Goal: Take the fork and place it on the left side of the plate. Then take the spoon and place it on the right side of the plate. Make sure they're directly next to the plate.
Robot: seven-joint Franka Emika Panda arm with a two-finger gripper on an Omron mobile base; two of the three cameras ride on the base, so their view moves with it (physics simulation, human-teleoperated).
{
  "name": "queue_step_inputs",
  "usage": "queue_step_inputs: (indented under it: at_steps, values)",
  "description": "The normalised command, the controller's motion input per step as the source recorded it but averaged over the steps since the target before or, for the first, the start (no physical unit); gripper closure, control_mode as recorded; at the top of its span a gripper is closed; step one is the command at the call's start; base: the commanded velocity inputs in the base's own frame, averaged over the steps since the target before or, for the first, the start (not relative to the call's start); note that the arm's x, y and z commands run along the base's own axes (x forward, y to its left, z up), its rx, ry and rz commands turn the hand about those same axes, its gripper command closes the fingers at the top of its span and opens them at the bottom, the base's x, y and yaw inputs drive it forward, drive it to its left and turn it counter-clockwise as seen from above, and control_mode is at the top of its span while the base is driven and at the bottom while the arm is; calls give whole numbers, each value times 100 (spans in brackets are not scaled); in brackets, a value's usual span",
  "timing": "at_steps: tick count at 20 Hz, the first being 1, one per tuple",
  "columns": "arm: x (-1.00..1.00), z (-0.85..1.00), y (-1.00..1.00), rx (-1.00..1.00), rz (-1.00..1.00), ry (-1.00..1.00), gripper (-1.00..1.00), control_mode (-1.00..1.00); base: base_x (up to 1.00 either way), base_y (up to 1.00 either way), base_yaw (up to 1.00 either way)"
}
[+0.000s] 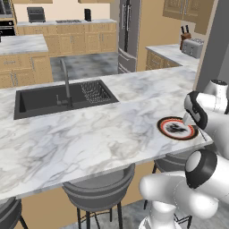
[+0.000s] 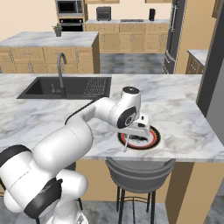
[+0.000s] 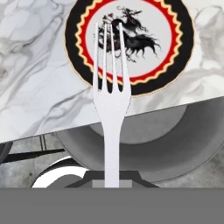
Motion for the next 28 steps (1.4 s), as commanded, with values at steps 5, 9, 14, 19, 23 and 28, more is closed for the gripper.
queue_step_inputs:
  at_steps: [5, 9, 14, 19, 23, 28]
  values:
    - [-3, 0, 1, -1, 0, 0, 100, -100, 0, 0, 0]
    - [2, -3, 28, -5, 2, 0, 100, -100, 0, 0, 0]
    - [40, -1, 82, -2, 7, 0, 100, -100, 0, 0, 0]
    - [69, -25, 56, 0, 10, 2, 100, -100, 0, 0, 0]
    - [82, -56, 39, 0, 11, 0, 100, -100, 0, 0, 0]
    - [32, -56, 21, 0, 14, 0, 100, -100, 0, 0, 0]
